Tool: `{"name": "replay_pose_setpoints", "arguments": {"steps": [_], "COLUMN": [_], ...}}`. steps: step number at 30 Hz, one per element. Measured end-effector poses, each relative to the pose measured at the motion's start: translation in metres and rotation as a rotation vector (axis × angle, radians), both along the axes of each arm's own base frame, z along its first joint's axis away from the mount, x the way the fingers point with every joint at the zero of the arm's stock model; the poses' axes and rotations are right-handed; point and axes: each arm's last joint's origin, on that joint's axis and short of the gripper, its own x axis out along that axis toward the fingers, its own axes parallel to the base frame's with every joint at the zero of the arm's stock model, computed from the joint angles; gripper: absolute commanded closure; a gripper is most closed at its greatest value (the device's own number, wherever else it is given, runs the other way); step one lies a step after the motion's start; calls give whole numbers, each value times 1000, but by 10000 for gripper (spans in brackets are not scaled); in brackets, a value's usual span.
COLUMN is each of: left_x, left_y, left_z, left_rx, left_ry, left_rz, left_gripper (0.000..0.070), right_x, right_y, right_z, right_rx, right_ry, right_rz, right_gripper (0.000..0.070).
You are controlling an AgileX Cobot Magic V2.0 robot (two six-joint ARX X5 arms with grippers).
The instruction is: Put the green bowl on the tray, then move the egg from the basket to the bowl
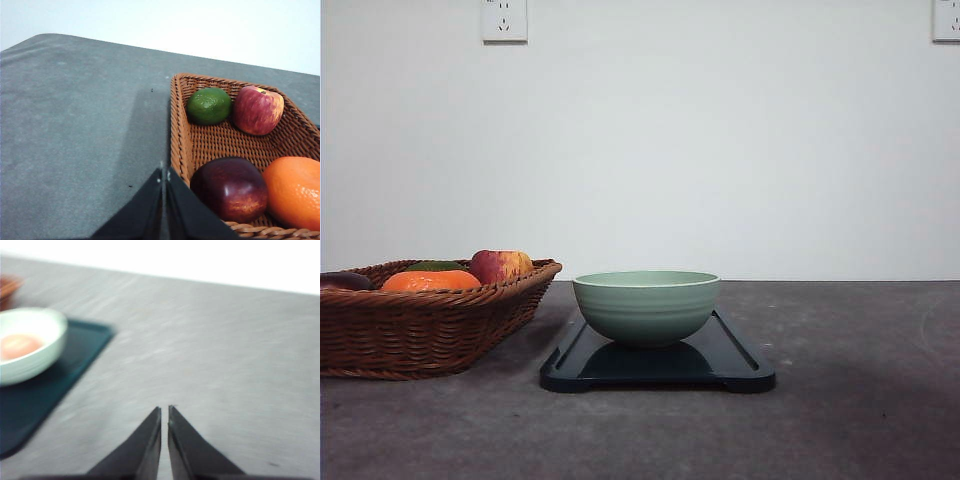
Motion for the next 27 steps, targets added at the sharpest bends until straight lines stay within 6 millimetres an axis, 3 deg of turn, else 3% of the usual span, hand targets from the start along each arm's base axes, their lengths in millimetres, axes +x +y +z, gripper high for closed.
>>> {"name": "replay_pose_setpoints", "arguments": {"steps": [5, 27], "left_x": [0, 0], "left_y": [0, 0], "left_z": [0, 0], "left_rx": [0, 0], "left_ry": [0, 0], "left_rz": [0, 0], "left_gripper": [700, 700], "right_x": [-5, -10], "right_y": [-6, -10], "right_z": [-12, -10], "right_rx": [13, 14], "right_ry": [-54, -89], "right_rz": [-55, -108], "right_gripper": [685, 685]}}
